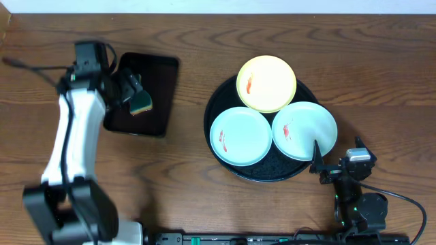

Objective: Clean dirty plates on tray and stack at the side
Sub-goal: 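Reach the left gripper to the green sponge on the black tray, then grasp the green sponge with the left gripper and lift it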

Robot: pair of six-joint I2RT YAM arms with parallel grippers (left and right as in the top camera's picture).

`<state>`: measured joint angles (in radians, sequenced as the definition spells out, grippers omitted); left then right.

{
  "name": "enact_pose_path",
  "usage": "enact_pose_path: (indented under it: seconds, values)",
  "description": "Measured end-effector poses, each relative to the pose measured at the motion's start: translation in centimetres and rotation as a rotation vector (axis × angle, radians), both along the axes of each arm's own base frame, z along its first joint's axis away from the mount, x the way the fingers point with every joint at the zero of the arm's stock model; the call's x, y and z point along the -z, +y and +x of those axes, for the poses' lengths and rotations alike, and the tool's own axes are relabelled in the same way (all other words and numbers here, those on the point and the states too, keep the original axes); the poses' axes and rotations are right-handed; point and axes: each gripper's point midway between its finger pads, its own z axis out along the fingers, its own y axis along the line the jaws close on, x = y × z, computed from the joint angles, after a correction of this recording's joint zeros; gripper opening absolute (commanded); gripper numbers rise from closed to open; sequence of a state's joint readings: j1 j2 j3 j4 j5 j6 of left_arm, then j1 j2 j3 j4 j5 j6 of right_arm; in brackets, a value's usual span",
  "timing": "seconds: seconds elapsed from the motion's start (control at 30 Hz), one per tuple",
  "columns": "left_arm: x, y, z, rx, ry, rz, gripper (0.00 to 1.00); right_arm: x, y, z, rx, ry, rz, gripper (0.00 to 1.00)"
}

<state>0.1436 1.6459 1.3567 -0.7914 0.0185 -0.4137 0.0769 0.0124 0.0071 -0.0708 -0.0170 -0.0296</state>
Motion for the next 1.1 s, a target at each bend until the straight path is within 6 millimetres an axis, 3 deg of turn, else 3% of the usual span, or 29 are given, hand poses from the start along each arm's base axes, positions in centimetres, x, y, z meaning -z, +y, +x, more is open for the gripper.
enact_pose_path:
  seconds: [0.23, 0.47, 0.63, 0.73, 1.1]
  values:
    - [1.1, 0.6, 4.7, -0.002, 0.01, -0.007, 0.98, 0.0, 0.0, 0.0, 0.0, 0.0, 0.0, 0.99]
    - [5.0, 0.7, 4.9, -0.021, 0.091, -0.024, 0.98, 0.0, 0.0, 0.0, 0.0, 0.0, 0.0, 0.99]
    - [9.5, 0.6, 4.5, -0.057, 0.194, -0.047, 0.98, 0.0, 0.0, 0.0, 0.0, 0.0, 0.0, 0.99]
    - [11.2, 0.6, 4.2, -0.06, 0.231, -0.052, 0.98, 0.0, 0.0, 0.0, 0.0, 0.0, 0.0, 0.99]
    - [11.7, 0.8, 5.5, -0.047, 0.191, -0.044, 0.97, 0.0, 0.0, 0.0, 0.0, 0.0, 0.0, 0.99]
